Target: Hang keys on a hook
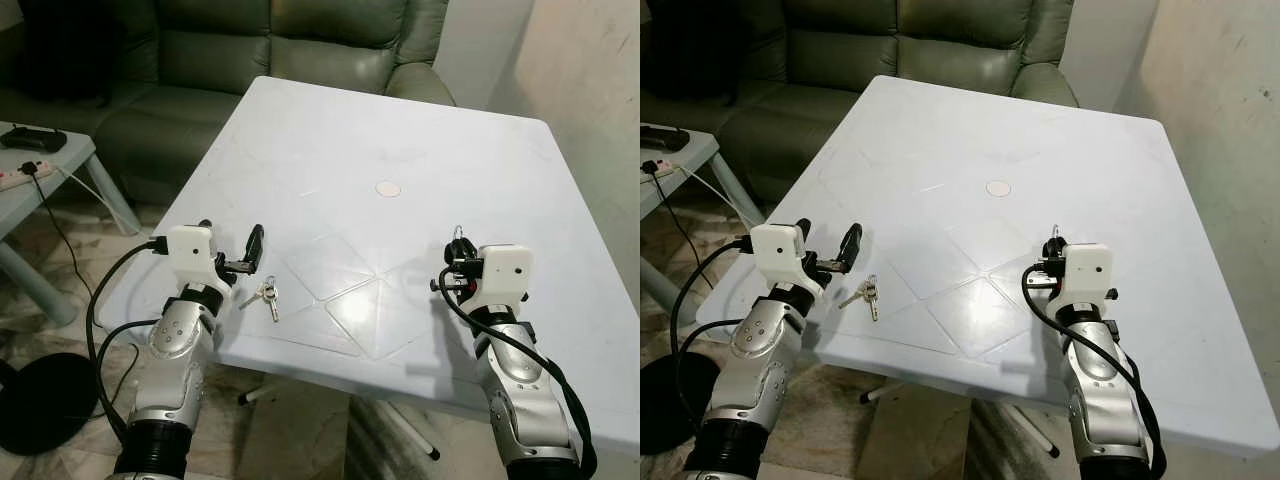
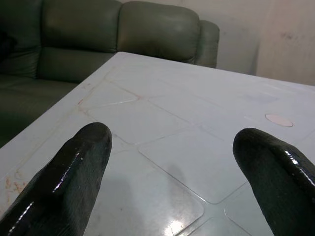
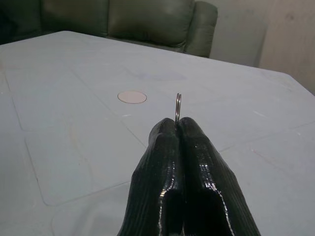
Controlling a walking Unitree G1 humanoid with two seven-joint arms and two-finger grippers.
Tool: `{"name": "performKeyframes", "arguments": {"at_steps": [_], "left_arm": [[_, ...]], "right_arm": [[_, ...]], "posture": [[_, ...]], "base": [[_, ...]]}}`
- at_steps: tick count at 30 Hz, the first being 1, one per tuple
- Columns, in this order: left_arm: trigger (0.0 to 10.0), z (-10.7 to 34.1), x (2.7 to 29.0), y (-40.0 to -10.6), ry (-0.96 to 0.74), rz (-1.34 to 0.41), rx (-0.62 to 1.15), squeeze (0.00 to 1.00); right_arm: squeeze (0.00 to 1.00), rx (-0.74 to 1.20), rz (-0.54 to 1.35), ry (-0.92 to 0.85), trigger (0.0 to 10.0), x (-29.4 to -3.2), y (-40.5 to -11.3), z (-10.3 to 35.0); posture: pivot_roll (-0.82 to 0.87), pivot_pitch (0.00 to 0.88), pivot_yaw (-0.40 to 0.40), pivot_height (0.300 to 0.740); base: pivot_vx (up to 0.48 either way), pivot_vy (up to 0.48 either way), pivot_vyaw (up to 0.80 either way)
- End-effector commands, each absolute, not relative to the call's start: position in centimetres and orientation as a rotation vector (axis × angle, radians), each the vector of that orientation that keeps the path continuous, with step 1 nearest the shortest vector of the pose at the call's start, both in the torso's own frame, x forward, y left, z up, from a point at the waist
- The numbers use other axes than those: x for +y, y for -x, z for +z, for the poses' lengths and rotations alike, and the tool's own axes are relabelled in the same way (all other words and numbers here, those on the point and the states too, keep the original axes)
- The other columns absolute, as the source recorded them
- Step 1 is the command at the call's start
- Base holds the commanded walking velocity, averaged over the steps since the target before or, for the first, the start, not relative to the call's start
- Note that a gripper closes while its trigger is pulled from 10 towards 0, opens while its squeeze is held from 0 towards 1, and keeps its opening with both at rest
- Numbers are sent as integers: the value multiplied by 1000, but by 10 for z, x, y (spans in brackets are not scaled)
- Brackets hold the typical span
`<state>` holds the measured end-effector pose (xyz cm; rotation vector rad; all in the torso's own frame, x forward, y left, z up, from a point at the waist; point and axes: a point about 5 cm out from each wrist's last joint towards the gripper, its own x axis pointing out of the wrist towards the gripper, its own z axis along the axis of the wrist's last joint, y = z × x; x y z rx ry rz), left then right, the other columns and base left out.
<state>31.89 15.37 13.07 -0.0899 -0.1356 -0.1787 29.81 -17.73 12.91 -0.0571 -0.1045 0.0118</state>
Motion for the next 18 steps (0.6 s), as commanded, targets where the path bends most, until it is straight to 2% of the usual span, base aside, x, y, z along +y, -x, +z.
{"name": "performKeyframes", "arguments": {"at_steps": [1,5,18], "left_arm": [[10000,129,154,-319,83,-185,-121,0],[10000,129,154,-319,87,-178,-122,0],[10000,127,154,-318,91,-157,-112,0]], "right_arm": [[0,-110,2,61,10000,-179,-299,130],[0,-109,2,62,10000,-179,-298,130],[0,-105,7,68,10000,-179,-298,130]], "posture": [[-4,38,-17,740],[-3,43,-17,740],[-2,46,-24,740]], "base": [[0,0,-750],[0,480,-750],[0,0,-749]]}}
